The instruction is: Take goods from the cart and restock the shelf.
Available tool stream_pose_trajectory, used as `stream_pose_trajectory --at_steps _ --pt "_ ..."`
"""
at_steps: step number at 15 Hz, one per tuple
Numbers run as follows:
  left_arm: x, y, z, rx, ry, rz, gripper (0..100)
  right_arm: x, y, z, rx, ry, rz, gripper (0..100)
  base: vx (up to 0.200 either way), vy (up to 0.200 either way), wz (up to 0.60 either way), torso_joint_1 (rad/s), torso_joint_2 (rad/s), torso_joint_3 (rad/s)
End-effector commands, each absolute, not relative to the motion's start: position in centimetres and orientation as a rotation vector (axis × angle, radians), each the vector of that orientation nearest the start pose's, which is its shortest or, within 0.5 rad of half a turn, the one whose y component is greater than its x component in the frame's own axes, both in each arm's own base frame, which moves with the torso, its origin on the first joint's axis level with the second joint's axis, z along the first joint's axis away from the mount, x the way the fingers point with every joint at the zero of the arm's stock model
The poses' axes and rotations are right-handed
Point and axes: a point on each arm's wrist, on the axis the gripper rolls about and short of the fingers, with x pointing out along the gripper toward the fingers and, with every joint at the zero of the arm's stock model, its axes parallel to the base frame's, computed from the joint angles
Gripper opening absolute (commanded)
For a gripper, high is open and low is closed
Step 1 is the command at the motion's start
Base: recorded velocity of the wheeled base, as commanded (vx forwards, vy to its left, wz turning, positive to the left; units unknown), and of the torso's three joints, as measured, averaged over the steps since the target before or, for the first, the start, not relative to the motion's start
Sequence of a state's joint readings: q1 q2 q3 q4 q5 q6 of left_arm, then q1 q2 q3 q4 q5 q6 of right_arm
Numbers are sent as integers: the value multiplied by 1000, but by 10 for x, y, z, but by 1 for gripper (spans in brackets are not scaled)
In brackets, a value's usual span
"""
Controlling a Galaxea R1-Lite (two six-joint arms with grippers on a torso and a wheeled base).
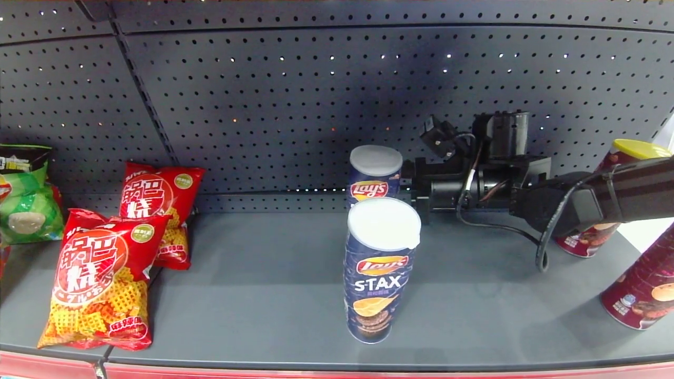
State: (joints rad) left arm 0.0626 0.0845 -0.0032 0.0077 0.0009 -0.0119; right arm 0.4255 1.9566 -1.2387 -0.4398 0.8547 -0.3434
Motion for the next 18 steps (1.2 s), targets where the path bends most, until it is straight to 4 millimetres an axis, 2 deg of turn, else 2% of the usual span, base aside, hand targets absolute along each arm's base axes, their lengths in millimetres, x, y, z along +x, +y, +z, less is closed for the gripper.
stream_pose_trajectory --at_steps 1,2,3,6,10,14,18 --pt "-16 -1 77 -17 92 65 100 335 156 198 -224 83 1267 100 0 0 0 0 0 0" --pt "-16 -1 78 -17 90 65 100 335 156 198 -224 83 1267 100 0 0 0 0 0 0" --pt "-16 -1 77 -15 92 65 100 329 136 193 -219 122 1206 100 0 0 0 0 0 0" --pt "-16 -1 77 -15 90 65 100 316 111 188 -211 167 1135 100 0 0 0 0 0 0" --pt "-16 -1 77 -15 92 65 100 291 90 185 -211 186 1111 100 0 0 0 0 0 0" --pt "-16 -1 77 -17 92 65 100 262 83 186 -220 181 1127 100 0 0 0 0 0 0" --pt "-16 -1 78 -15 90 65 100 242 89 192 -232 153 1165 100 0 0 0 0 0 0"
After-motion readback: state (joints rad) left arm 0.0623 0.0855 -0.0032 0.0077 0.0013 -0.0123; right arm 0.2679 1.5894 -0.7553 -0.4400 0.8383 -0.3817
